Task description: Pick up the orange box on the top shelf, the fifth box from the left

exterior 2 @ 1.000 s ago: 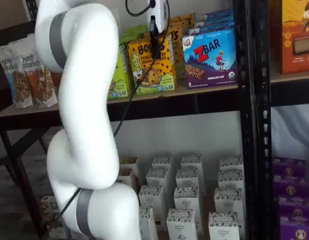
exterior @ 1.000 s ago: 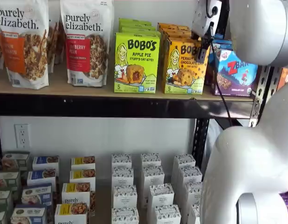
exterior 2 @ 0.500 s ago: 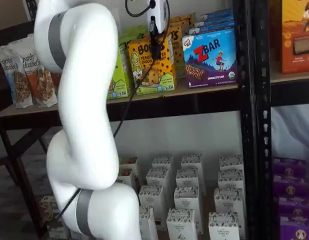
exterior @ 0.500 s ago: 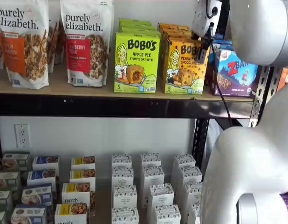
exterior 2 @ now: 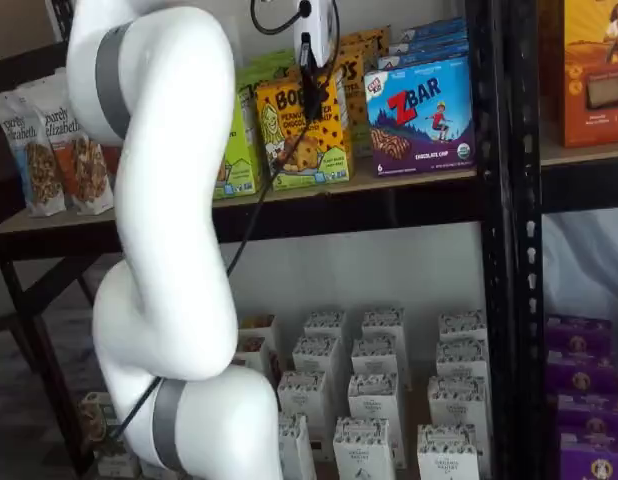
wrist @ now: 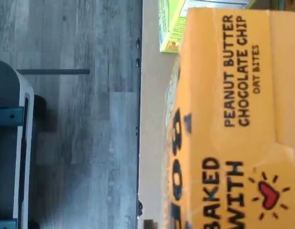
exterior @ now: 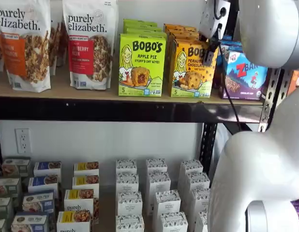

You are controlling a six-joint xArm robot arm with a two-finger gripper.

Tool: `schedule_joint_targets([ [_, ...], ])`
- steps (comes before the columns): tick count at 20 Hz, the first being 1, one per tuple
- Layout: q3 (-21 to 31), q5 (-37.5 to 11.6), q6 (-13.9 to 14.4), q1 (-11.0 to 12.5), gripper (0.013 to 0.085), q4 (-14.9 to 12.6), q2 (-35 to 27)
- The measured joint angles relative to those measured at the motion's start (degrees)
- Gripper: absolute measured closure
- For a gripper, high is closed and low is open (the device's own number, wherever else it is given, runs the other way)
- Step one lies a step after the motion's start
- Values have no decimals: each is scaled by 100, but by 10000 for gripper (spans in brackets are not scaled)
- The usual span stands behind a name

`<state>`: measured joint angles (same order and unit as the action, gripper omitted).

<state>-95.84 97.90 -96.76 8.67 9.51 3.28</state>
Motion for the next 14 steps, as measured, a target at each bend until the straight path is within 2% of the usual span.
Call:
schedule_joint_targets([
  [1, 0, 3, 0, 1, 450, 5, 0],
  [2, -2, 8, 0, 1, 490, 9, 0],
  [5, -6, 14, 1, 2, 530, 19, -3],
  [6, -6, 15, 3, 2, 570, 21, -3],
  [14, -64, 89, 9, 0, 570, 29, -35],
])
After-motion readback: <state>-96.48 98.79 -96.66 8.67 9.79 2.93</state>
